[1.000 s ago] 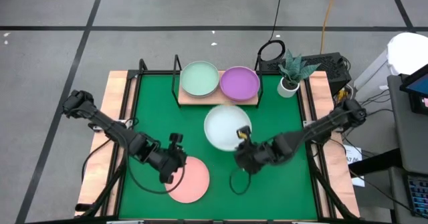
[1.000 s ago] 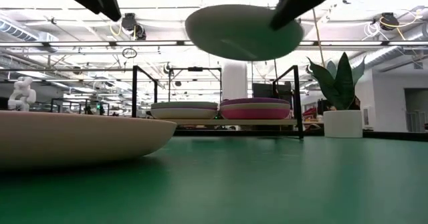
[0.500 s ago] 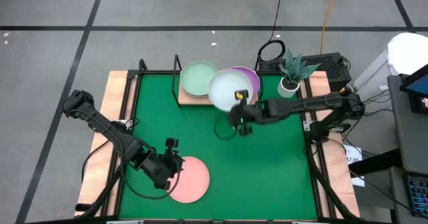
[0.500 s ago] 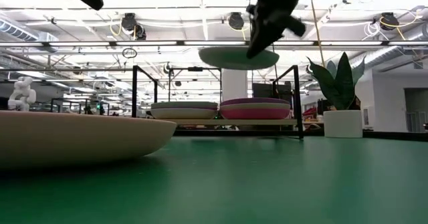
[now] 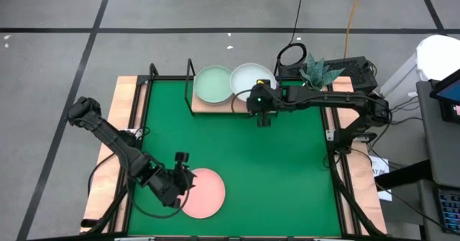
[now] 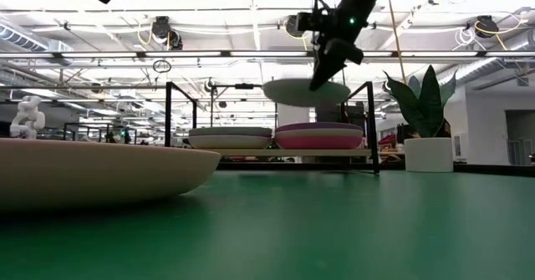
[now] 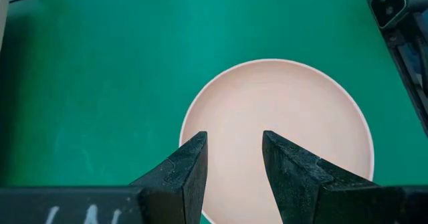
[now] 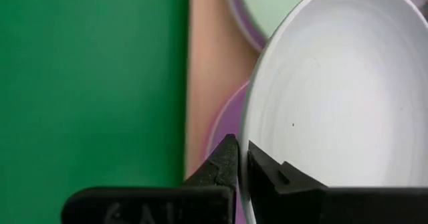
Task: Place and stack plates onto a shelf
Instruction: Stack the gray plate on top of the purple plate on the shelf
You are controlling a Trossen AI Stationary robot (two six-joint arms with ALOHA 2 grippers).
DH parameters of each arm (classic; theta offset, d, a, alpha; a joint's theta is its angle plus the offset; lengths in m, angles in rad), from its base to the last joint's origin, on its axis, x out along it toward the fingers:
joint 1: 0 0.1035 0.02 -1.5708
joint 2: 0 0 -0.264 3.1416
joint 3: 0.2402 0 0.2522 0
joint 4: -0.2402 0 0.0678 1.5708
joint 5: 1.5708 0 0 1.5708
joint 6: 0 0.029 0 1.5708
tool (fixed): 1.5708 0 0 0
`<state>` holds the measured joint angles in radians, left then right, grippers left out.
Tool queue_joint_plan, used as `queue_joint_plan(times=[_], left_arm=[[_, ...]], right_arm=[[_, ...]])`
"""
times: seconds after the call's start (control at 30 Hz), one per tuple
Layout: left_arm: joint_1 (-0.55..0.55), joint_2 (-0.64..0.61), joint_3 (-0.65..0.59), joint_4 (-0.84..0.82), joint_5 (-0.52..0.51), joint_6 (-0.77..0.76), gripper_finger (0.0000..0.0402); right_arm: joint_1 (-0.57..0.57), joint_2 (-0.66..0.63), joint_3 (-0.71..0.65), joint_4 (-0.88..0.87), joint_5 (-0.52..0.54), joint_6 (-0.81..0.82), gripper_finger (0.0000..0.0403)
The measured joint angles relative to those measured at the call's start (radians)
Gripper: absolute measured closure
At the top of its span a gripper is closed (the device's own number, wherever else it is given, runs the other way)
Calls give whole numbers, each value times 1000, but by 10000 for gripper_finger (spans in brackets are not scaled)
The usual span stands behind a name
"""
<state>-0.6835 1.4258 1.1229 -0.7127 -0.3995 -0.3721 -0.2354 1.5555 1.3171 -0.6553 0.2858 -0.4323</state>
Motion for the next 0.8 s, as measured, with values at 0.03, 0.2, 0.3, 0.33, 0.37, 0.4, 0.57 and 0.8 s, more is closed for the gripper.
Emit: queue_joint_plan(times=[0.03,0.2,0.3,0.33,0.37,0.4,0.57,0.8], left_arm=[[-2,0,0,0,-3,0,252],[-6,0,0,0,-3,0,252],[-6,0,0,1,-4,11,252],[-6,0,0,1,-4,18,252],[-6,0,0,2,-5,23,252],[-6,0,0,3,-5,26,252],[-4,0,0,8,-5,54,252],[-3,0,0,9,-8,76,252]], right_arm=[[-11,0,-8,1,-16,0,400],[-44,0,-70,47,-26,0,400],[-53,1,-104,66,-27,0,400],[-54,1,-115,79,-26,0,399],[-54,1,-127,92,-26,0,399],[-55,1,-138,101,-25,-1,399],[-60,1,-160,110,-24,-3,399],[-60,1,-165,107,-22,-1,399]])
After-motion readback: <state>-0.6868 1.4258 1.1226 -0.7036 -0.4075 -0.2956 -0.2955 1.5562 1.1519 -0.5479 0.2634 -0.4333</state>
